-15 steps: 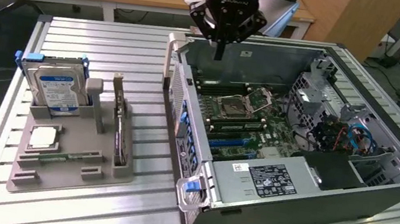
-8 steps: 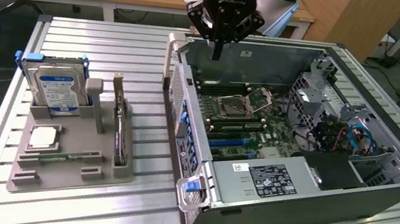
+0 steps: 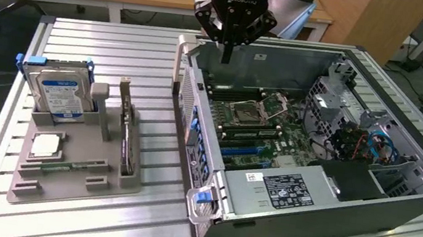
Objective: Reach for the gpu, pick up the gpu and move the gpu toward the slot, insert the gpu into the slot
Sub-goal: 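Reach for the gpu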
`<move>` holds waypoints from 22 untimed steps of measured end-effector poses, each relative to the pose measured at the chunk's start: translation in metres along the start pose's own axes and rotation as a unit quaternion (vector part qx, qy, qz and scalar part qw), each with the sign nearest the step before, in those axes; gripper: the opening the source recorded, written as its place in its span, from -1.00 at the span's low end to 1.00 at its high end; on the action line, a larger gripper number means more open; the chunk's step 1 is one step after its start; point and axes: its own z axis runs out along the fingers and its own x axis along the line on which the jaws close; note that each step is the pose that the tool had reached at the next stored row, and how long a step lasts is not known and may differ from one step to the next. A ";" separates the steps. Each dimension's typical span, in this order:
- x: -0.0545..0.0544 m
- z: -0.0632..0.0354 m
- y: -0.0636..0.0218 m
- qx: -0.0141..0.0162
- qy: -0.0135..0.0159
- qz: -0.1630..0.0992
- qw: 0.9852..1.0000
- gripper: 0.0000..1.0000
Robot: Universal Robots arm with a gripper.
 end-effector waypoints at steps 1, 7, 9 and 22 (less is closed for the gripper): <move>0.001 0.0000 -0.0001 0.000 0.000 0.000 1.000 -0.80; 0.008 -0.0003 -0.0006 0.000 0.000 0.000 1.000 -0.80; 0.011 -0.0003 -0.0008 0.000 0.000 0.000 1.000 -0.80; 0.027 -0.0007 -0.0021 0.000 0.000 0.000 1.000 -0.80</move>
